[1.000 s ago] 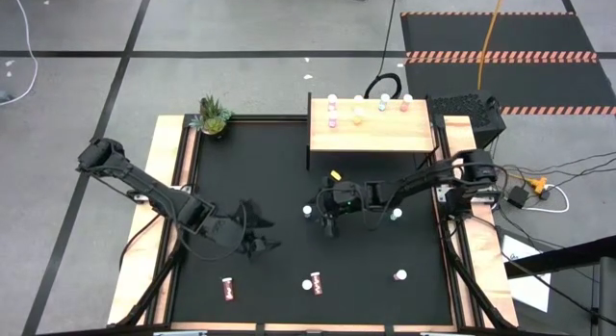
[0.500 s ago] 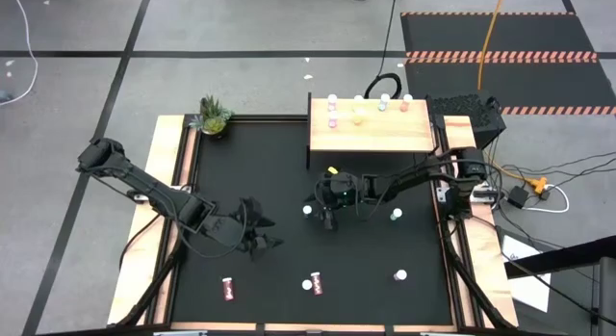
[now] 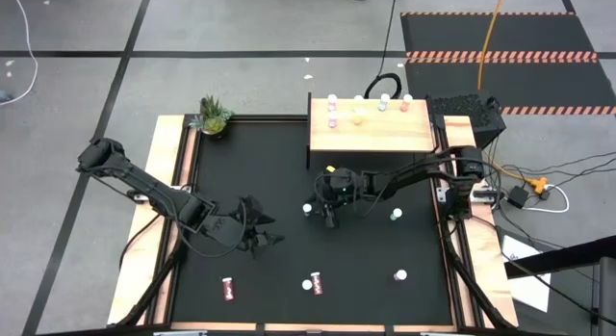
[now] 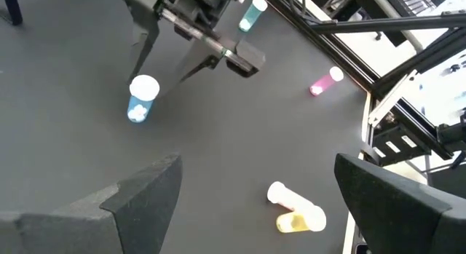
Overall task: Pick and place medicine bottles onto shelf by color
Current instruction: Put the left blue pill bottle on the shelf aligned with the other blue pill bottle
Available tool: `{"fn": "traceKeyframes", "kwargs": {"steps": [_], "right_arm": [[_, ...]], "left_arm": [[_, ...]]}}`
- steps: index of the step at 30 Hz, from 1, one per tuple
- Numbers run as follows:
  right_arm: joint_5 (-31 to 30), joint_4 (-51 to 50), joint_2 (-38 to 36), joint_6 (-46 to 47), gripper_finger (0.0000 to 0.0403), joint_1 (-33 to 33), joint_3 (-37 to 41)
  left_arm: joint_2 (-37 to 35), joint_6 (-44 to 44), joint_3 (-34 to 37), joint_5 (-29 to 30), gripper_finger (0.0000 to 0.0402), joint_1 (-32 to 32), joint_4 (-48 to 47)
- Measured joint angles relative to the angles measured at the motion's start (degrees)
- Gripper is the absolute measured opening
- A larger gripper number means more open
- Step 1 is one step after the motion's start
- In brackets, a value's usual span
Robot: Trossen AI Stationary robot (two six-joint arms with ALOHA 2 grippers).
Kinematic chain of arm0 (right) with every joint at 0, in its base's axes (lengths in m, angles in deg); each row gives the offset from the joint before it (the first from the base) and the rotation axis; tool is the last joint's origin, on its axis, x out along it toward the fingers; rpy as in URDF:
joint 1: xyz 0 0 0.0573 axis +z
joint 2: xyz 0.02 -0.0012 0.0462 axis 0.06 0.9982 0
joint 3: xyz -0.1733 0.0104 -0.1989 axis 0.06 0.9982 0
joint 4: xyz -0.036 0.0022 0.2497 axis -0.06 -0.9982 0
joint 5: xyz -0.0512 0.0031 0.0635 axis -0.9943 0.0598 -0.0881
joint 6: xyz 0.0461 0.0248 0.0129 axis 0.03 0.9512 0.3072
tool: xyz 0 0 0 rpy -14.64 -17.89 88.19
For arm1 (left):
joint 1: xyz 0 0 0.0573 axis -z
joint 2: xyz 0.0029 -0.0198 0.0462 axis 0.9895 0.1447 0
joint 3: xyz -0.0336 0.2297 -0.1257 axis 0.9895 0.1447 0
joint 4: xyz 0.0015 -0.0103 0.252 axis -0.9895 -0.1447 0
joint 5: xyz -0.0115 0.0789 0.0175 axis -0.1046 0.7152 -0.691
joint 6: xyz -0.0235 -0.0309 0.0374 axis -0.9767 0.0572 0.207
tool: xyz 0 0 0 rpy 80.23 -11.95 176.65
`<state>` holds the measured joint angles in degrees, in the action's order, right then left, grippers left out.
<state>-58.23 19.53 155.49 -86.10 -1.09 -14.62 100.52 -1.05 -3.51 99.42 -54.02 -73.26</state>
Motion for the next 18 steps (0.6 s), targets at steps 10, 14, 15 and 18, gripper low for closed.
{"fn": "traceKeyframes", "kwargs": {"steps": [10,14,15,18], "right_arm": [[0.1,1.8,0.9,1.6,0.0112,0.0,0.0],[0.0,3.0,0.9,1.7,0.0114,0.0,0.0],[0.0,2.9,0.9,1.7,0.0114,0.0,0.0],[0.0,2.8,0.6,2.1,0.0112,0.0,0.0]], "left_arm": [[0.0,-1.0,0.0,0.0,0.0358,0.0,0.0],[0.0,-0.7,0.0,0.0,0.0358,0.0,0.0],[0.0,-0.6,0.0,0.0,0.0358,0.0,0.0],[0.0,-0.4,0.0,0.0,0.0358,0.0,-0.1]]}}
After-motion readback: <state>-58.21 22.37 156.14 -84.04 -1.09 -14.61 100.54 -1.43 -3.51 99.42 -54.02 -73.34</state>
